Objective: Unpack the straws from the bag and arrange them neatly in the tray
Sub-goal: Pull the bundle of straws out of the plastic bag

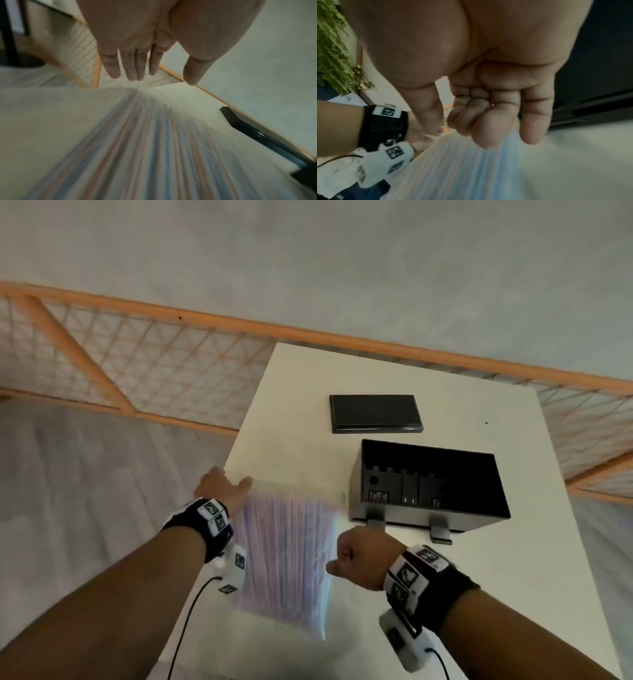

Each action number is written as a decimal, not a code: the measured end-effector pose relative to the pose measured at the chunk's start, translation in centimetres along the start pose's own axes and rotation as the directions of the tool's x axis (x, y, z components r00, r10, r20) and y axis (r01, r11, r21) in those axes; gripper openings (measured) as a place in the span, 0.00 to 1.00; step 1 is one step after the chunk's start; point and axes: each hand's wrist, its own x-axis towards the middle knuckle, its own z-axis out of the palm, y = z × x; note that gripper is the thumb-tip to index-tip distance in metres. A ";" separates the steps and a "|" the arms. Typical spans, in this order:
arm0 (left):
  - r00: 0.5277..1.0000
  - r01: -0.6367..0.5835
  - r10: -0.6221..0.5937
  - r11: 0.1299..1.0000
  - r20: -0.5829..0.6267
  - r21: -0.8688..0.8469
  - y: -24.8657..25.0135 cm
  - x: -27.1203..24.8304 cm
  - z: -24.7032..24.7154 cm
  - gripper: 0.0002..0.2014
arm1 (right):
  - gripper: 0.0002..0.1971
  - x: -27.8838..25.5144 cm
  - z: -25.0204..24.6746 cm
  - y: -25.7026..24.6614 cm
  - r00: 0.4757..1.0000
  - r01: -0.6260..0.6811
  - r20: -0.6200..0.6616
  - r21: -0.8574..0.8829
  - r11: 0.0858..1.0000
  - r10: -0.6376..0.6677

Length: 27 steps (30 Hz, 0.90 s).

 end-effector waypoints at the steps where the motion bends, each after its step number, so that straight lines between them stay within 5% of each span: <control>1: 0.999 0.042 -0.040 0.998 0.035 -0.045 0.1 0.9 -0.1 0.39 | 0.18 1.3 -0.1 -1.0 1.000 0.002 -0.006 0.012 1.000 -0.002; 7: 0.964 0.218 -0.181 0.958 0.194 -0.187 -0.3 2.7 0.1 0.43 | 0.12 5.8 0.0 -4.1 0.991 -0.023 -0.128 0.103 0.994 0.036; 11: 0.975 0.025 -0.012 0.998 0.220 -0.058 -0.1 1.7 -0.5 0.22 | 0.16 8.7 -0.3 -6.0 0.968 -0.042 -0.235 0.188 0.981 0.086; 14: 0.968 -0.060 0.105 0.979 0.228 -0.197 -0.1 0.4 -0.8 0.23 | 0.26 11.7 -1.2 -8.0 0.944 -0.011 -0.322 0.192 0.981 0.074; 17: 0.962 -0.095 0.176 0.931 0.206 -0.352 -0.2 -0.6 -0.3 0.23 | 0.22 14.6 -1.2 -10.4 0.971 0.017 -0.240 0.133 0.991 0.016; 20: 0.990 -0.041 0.097 0.888 0.099 -0.458 -0.2 -0.7 -0.7 0.24 | 0.18 15.2 -1.0 -11.1 0.980 0.112 -0.175 0.112 0.987 -0.091; 24: 0.994 0.092 -0.056 0.896 0.093 -0.435 -0.2 0.0 -1.3 0.22 | 0.19 14.6 -2.0 -7.5 0.989 0.054 -0.140 0.063 0.997 -0.045; 27: 0.995 0.007 0.026 0.946 0.098 -0.325 0.5 -0.1 -0.8 0.22 | 0.19 14.1 -2.5 -7.1 0.992 0.040 -0.121 -0.002 0.999 -0.040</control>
